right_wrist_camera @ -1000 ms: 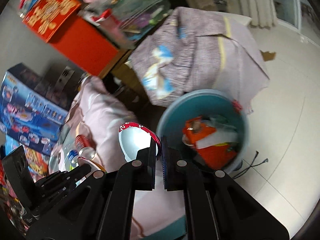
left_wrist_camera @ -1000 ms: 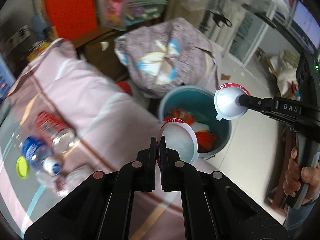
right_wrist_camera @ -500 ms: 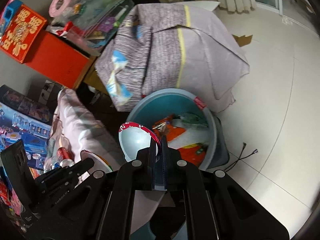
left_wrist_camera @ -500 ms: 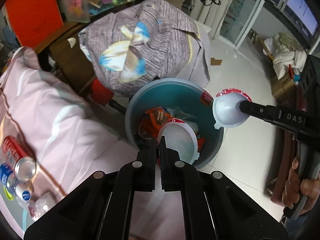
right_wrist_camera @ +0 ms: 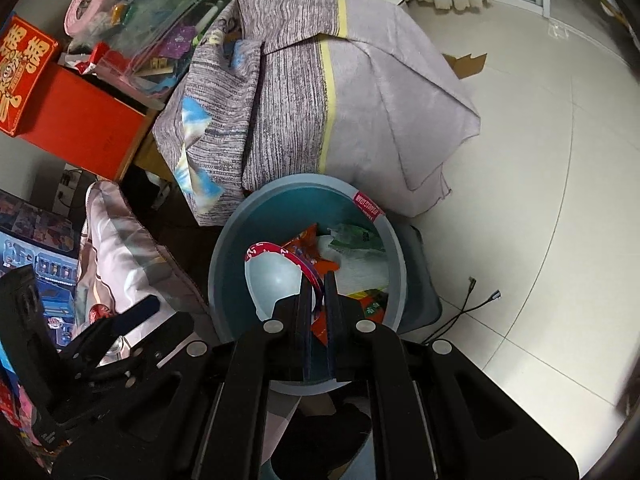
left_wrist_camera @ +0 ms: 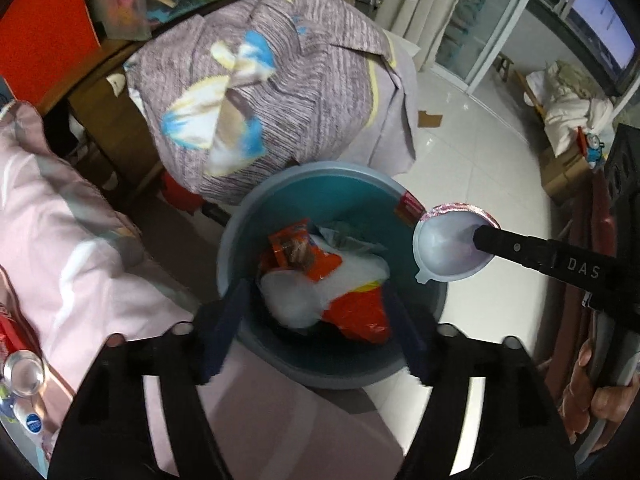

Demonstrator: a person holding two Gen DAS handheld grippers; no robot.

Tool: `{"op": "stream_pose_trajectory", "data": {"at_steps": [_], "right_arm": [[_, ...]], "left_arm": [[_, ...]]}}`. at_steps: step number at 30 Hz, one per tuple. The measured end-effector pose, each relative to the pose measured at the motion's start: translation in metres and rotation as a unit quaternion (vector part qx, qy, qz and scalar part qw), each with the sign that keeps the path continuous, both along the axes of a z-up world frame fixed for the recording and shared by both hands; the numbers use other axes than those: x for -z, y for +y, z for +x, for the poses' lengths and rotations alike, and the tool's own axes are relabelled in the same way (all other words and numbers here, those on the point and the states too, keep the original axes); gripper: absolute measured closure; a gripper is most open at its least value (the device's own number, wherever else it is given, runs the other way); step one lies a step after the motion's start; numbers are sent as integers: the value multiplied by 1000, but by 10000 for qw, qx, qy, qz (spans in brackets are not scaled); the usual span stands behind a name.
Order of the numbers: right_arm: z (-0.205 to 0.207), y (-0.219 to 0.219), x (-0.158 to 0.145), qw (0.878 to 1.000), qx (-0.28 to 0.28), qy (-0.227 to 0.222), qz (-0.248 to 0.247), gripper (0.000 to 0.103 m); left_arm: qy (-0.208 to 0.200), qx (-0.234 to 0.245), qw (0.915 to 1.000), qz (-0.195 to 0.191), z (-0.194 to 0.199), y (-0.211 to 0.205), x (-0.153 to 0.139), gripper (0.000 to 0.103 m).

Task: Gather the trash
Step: 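Carry both paper bowls over the teal bucket and open both tools, then move both tools back over the bed toward the remaining trash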

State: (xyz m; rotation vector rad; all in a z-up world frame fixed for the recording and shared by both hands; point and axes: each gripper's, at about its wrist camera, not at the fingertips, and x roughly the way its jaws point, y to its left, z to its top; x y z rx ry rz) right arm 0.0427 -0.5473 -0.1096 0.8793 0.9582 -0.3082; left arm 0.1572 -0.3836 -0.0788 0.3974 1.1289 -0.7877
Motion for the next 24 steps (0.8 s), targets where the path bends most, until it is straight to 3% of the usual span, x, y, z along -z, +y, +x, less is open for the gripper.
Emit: {"op": "stream_pose_trajectory", "data": {"at_steps": [2,5,7,8,9,17,24], "right_arm": [[4,3,0,10000,-31,13,2,95],[10,8,-2,9999,-110,18,-34,92],[13,12,-3,9998,-172,26,-67,69],[14,14,-4,9998,-186,16,-60,42],[15,16,-5,9998,-183,11,-89,37],[17,30,-9,9995,-212,208,-112,21],[16,53,-13,9982,-277,488,-232,18]], "left_arm": [[3,-32,10000,-4,2,6,-2,18],[-10,-128,9999,-49,3,19,-7,12],[1,-186,9998,-73,3,27,-9,9],[19,-211,9997,-107,3,32,-10,9],[37,-234,9996,-127,3,37,-12,9],[144,-329,9991,-232,-3,64,-16,7],[222,-421,9984,-318,-11,90,-20,6]]}}
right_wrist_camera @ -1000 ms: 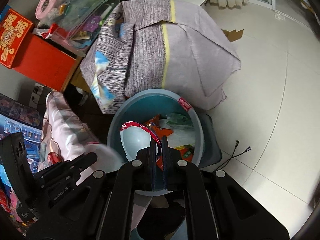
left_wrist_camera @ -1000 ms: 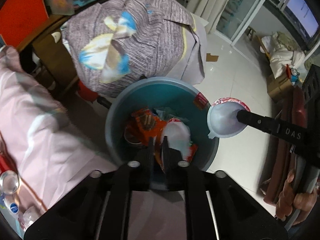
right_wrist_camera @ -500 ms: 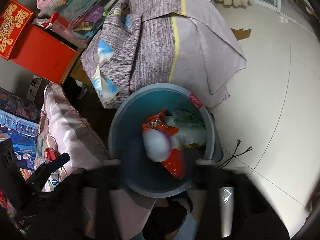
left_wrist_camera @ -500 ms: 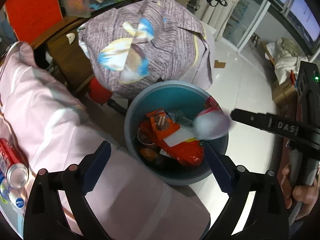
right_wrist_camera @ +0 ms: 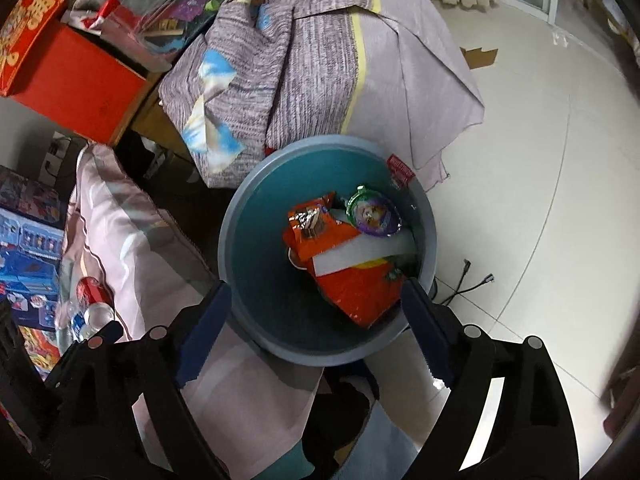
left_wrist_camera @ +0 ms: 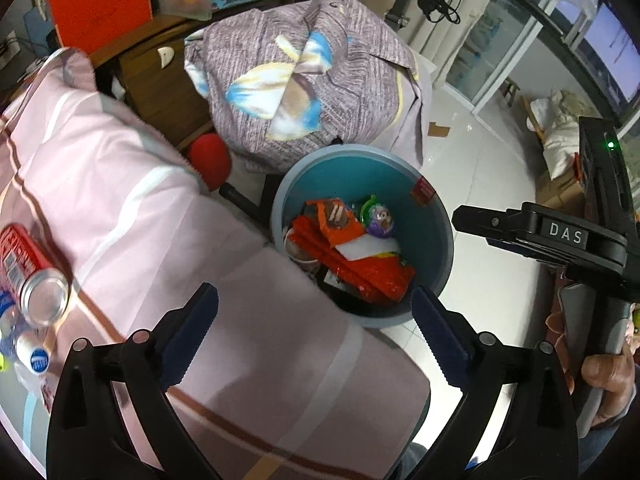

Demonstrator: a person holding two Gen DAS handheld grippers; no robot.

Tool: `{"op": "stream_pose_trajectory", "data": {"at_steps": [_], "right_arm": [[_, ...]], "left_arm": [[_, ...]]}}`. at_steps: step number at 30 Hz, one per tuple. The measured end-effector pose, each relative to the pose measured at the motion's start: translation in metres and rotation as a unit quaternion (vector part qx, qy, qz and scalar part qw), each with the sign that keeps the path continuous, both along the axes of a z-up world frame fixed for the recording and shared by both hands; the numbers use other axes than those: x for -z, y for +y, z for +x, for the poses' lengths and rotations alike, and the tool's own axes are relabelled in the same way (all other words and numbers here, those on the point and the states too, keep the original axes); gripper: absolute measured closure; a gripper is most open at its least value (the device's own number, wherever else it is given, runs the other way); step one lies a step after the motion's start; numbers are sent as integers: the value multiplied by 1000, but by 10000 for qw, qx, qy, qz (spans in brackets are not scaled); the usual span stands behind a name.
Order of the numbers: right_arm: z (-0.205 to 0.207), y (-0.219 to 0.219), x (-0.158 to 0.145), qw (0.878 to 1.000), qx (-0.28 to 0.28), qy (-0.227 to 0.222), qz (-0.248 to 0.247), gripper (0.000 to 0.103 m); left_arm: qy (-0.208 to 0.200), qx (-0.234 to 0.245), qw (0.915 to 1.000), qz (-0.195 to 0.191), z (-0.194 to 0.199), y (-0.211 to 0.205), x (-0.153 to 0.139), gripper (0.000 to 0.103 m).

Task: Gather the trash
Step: 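Move both tools back over the bed toward the remaining trash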

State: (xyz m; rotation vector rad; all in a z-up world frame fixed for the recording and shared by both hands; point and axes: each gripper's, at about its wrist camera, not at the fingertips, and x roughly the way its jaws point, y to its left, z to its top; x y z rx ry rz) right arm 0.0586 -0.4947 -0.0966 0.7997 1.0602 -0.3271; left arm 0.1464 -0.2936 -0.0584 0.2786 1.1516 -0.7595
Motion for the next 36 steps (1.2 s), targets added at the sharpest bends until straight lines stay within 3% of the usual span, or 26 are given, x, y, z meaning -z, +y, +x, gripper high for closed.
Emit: {"op": "stream_pose_trajectory", "data": {"at_steps": [2,19,28,36], "right_arm": [[1,9,-3,9999,-66,81,-61,13],[14,94,-39,9972,-686,1,-283,13],[39,158,-49,9911,-1294,-16,-320,13],[66,226,-56,9805,-1939,73,-325,13]], "left_arm": [[-3,-35,10000,-37,-2,9,-2,6],[-151,-516,9978,-378,-14,98,-27,4],[-140,-1025,9934,-492,-11,166,-28,4],[-64,-1672,9842,-574,-1,244,-18,4]]}}
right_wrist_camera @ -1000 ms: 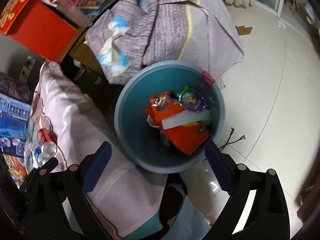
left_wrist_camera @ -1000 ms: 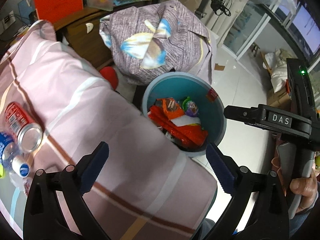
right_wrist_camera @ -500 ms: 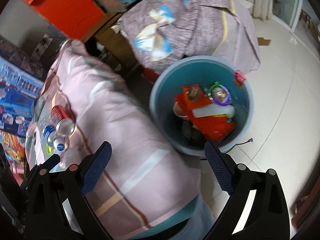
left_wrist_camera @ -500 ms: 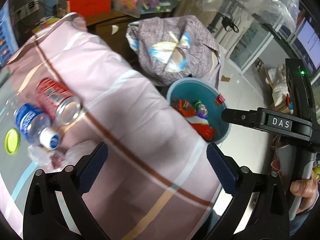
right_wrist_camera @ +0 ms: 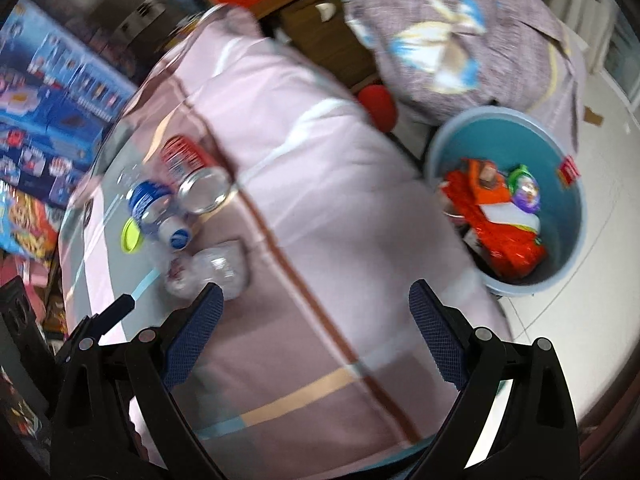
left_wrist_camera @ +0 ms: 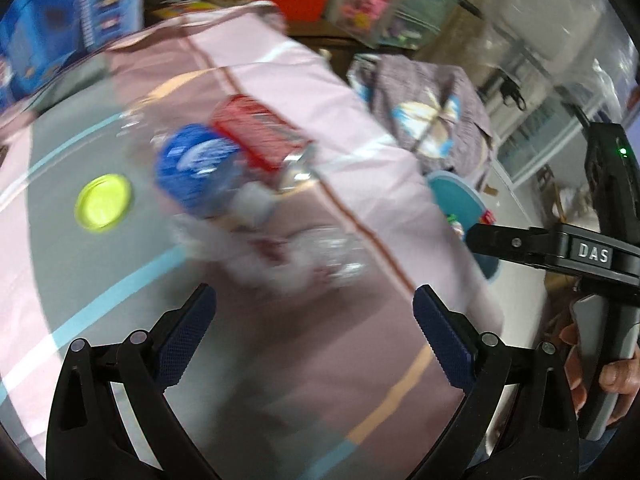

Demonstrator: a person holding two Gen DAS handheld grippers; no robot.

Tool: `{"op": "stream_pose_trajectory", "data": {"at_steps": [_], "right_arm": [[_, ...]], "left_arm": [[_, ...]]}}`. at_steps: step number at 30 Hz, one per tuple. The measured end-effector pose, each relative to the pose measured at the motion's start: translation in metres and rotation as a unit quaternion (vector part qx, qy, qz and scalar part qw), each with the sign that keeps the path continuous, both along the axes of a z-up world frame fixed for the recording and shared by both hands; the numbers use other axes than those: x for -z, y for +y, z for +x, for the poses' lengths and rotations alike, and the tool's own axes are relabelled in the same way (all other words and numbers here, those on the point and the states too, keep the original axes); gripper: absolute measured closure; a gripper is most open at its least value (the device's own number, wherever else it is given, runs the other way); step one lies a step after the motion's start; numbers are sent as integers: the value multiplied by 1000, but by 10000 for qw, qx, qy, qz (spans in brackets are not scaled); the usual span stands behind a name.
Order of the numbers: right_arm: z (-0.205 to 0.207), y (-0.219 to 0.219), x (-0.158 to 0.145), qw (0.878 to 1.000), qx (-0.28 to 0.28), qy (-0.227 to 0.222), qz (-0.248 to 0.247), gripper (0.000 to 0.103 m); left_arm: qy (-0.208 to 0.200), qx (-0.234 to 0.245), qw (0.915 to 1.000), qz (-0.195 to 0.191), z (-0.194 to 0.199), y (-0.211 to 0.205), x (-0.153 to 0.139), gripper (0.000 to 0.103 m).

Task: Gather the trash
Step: 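Move both tools back over the bed toward the remaining trash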

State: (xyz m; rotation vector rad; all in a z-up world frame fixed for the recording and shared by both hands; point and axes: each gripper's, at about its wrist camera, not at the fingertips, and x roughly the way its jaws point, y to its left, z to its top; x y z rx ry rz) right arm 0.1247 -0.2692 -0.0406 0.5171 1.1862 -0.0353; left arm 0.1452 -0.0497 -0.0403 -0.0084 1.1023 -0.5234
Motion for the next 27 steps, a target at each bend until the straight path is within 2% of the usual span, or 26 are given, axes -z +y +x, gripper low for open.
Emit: {"op": "stream_pose_trajectory", "data": {"at_steps": [6,13,21,27], "right_arm": [[23,49,-1,9984,-535,89,-153,13],[49,97,10,9947,-983,244,-180,13],[76,134,19,9877,-1454,262,-517,13],[78,139,35,9859,-1484,393,-668,13]], "left_arm": [[96,-623,9979,-123,12,69,9,4],[260,-1157,9928,-165,23,125,22,4],[407,-1430,9887,-195,27,158,35,4],[468,-1525,9867,-298,22,170,39,4]]}}
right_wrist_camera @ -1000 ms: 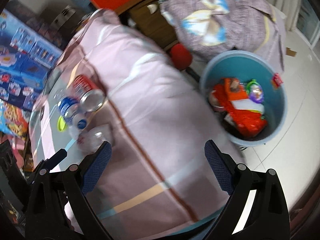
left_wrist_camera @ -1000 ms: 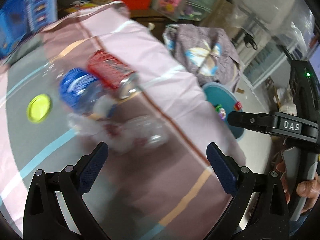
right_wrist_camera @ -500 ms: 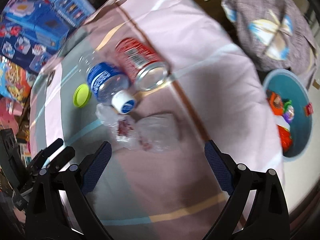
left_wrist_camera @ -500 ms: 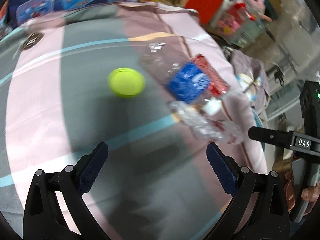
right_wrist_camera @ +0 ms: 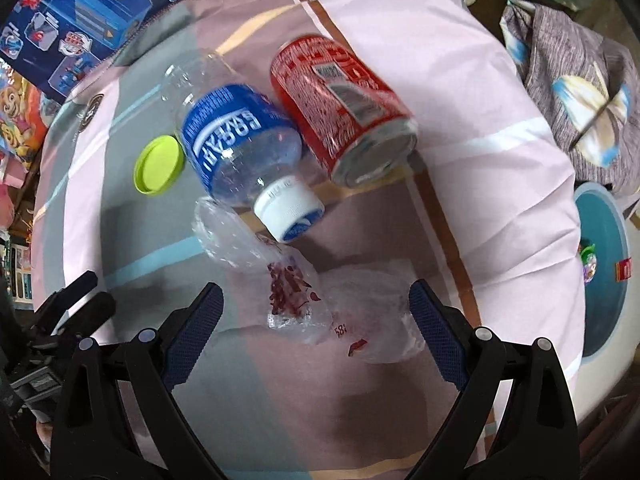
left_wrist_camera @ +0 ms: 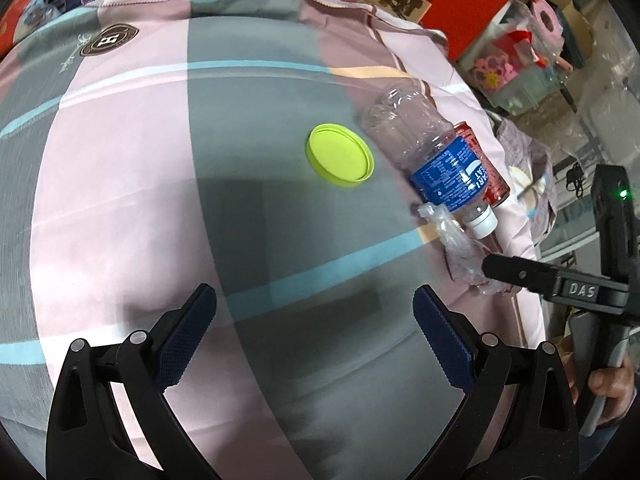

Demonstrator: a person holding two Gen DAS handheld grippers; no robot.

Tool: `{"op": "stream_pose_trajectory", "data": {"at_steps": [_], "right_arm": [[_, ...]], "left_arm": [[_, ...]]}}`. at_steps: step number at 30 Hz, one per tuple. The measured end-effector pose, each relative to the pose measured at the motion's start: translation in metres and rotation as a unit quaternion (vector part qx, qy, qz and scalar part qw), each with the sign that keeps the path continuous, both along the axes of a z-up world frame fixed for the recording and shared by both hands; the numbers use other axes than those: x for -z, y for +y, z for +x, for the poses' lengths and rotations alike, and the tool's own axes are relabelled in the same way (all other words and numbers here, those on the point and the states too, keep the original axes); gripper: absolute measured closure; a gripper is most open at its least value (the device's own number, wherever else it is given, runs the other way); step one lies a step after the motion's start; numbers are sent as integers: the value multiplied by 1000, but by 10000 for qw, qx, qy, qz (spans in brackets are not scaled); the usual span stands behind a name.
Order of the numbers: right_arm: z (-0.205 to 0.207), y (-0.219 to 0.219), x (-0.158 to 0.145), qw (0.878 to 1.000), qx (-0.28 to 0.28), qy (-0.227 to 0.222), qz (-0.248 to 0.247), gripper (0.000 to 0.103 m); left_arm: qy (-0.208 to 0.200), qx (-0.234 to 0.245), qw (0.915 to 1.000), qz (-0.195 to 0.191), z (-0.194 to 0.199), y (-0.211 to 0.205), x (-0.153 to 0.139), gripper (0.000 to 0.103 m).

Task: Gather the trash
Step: 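Grasp the clear plastic bag with the right tool while the left tool grasps the yellow-green cap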

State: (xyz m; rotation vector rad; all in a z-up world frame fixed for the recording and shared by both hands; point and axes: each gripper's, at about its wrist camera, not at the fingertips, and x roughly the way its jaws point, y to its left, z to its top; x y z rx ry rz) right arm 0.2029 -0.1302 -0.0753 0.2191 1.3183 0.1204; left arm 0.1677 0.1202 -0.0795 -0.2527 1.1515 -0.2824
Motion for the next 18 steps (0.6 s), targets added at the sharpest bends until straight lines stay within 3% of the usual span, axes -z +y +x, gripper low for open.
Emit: {"op": "stream_pose_trajectory", "data": {"at_steps": [8,12,13,18], "right_arm": [[-7,5,11,9999,-50,-121,-42,15],[-13,10,9,9998,-19,-206,-82,56],[-16,12,7,9998,-68,-192,-28,62],[-27,16,-7,9989,-135,-232,380,68]], "left_arm": [[-11,98,10000,-14,-3,-3,-1,4],[-8,78,10000,-33,-5,0,-1,4],[-1,70,10000,-34,-5,0,-1,4],[-51,78,10000,0,-1,0,-1,4]]}}
